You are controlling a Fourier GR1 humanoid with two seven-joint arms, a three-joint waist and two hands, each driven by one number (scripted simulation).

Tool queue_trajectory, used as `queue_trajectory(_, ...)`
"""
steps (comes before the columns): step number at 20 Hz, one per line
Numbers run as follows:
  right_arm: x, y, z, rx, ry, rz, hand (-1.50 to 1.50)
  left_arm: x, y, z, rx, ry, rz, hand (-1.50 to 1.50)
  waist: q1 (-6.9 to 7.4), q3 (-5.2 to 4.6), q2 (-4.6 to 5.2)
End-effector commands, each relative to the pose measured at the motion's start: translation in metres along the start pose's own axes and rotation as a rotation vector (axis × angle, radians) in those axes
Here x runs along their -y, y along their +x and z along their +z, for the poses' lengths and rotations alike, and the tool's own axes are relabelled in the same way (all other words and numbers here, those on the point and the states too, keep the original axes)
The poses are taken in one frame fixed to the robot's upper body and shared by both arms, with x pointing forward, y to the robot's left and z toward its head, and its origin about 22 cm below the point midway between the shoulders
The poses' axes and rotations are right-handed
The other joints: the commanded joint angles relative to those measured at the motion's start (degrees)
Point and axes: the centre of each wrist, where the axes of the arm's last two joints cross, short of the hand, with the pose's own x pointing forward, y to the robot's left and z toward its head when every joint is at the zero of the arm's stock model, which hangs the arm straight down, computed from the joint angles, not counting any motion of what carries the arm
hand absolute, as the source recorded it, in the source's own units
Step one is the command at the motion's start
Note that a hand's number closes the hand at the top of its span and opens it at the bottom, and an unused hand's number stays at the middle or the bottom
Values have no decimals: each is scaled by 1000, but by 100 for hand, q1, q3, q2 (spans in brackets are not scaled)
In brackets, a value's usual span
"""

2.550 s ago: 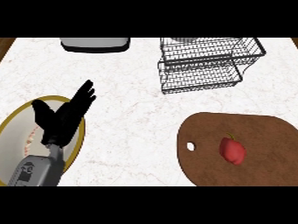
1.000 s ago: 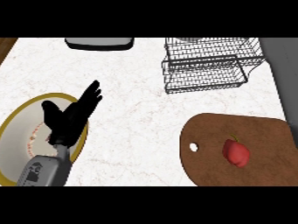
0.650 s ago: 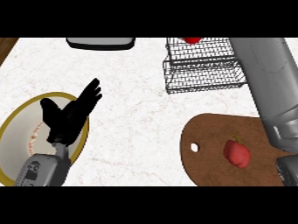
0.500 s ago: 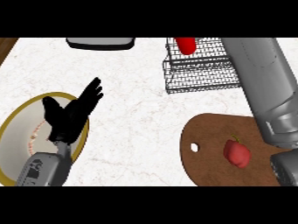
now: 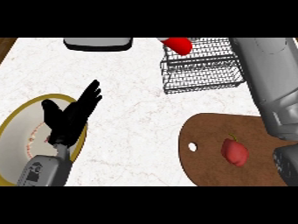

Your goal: Pick the can from the cutting board and place it in the tiered basket

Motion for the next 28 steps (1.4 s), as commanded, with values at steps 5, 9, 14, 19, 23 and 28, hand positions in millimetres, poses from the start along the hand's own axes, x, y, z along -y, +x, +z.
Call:
queue_trajectory(5,97,-38,-18,-132,-152,2,-150,-16,-2,15,-4,29,8,0,-199,4,-81)
queue_trajectory(9,156,-49,-11,-150,-83,34,-150,-9,-17,20,-17,54,17,0,-360,4,-132)
queue_trajectory(14,244,-72,12,-130,32,79,-150,-31,-1,13,-14,83,19,0,-441,7,-118)
queue_trajectory(19,336,-66,41,-134,114,108,-150,-19,-11,19,-15,70,23,0,-431,6,-114)
queue_trajectory(23,404,-67,70,-124,102,102,-150,-13,-6,21,-4,60,4,0,-313,8,-76)
queue_trajectory(28,462,-78,116,-130,61,96,-150,-25,-12,18,-14,56,10,0,-297,6,-63)
